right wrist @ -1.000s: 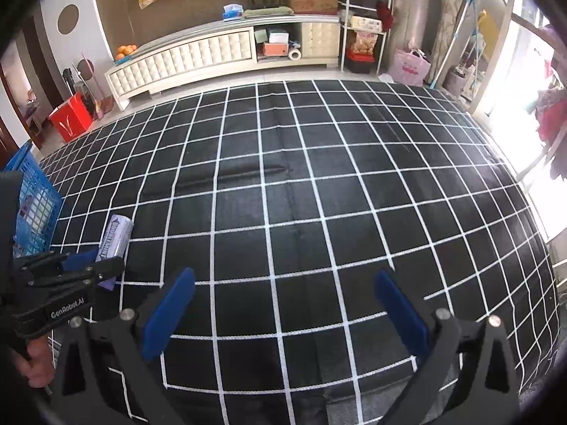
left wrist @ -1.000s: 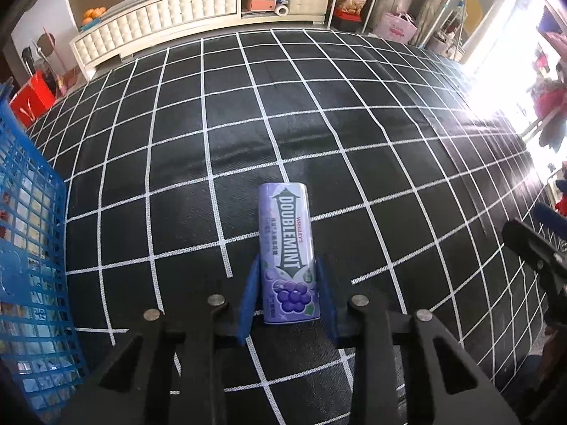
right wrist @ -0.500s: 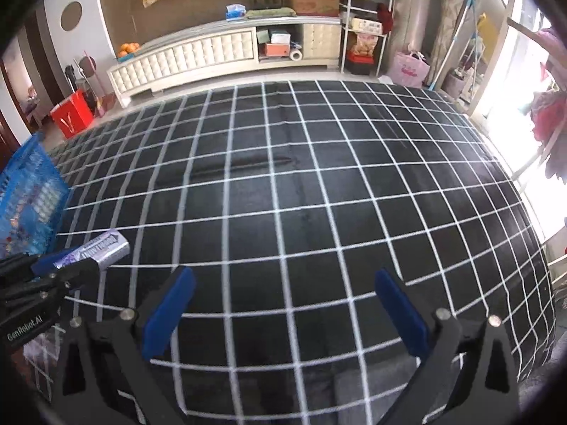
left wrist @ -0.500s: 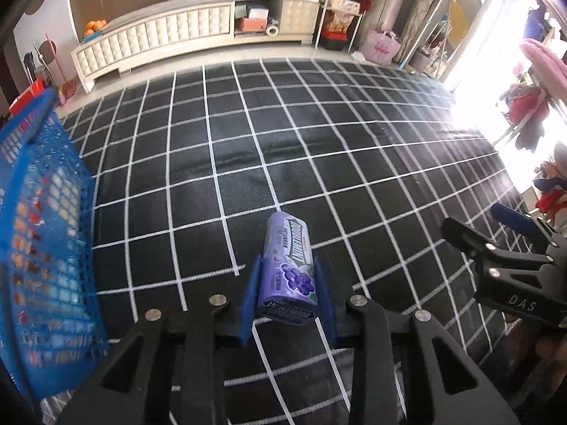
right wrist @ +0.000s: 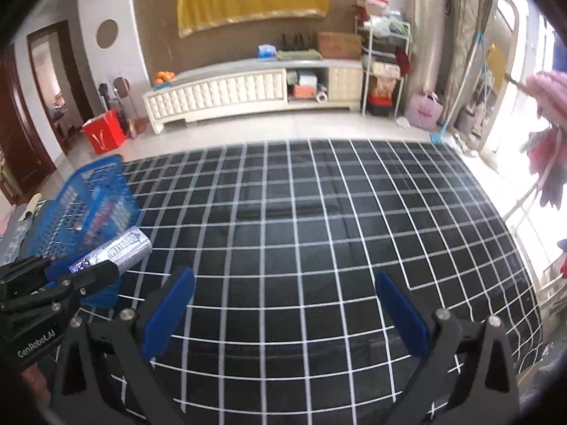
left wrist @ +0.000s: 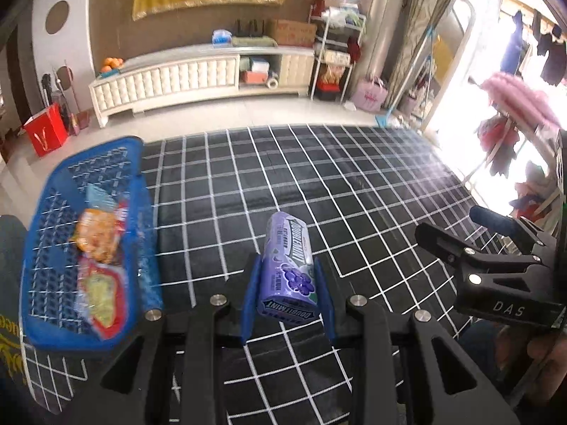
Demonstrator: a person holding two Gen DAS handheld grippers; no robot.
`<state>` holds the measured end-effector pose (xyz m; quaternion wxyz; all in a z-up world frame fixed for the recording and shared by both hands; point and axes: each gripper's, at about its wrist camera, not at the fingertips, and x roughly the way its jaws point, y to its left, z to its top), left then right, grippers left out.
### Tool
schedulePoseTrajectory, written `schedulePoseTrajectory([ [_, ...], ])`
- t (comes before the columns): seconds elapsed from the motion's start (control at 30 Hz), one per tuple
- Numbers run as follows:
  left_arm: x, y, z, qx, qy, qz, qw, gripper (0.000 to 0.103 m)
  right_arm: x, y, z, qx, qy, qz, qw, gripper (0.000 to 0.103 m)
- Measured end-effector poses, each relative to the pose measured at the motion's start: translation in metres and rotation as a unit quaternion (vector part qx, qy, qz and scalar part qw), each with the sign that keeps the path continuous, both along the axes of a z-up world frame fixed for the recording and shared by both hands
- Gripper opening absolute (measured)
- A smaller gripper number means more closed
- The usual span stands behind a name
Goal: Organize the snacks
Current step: 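Carry the Doublemint pack into the basket and open the left tool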
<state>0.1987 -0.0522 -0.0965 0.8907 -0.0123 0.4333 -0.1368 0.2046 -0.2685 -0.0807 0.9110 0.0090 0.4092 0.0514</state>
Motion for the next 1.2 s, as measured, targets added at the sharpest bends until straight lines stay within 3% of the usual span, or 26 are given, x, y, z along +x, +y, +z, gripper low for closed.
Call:
schedulePoseTrajectory([
  [0.33,-0.047,0.069,0.05,-0.014,-0.05,0.044,0.9977,0.028,-0.021,0.053,0.044,-0.005,-0.04,0.048,0.998,0.103],
  [0.6,-0.063,0.114,0.061,-0.002,-0.069,0.078,0.9945,0.028,-0.031,0.11,0.061,0.002,-0.065,0.099,0.993,0.103],
  [0.93,-0.065,0.168,0.068,0.004,-0.07,0.119,0.9904,0.028,-0.019,0.168,0.057,0.01,-0.053,0.146,0.988,0.103],
  [1.2,-0.046,0.187,0.052,0.008,-0.05,0.127,0.9905,0.028,0.001,0.19,0.038,0.008,-0.026,0.156,0.987,0.103],
])
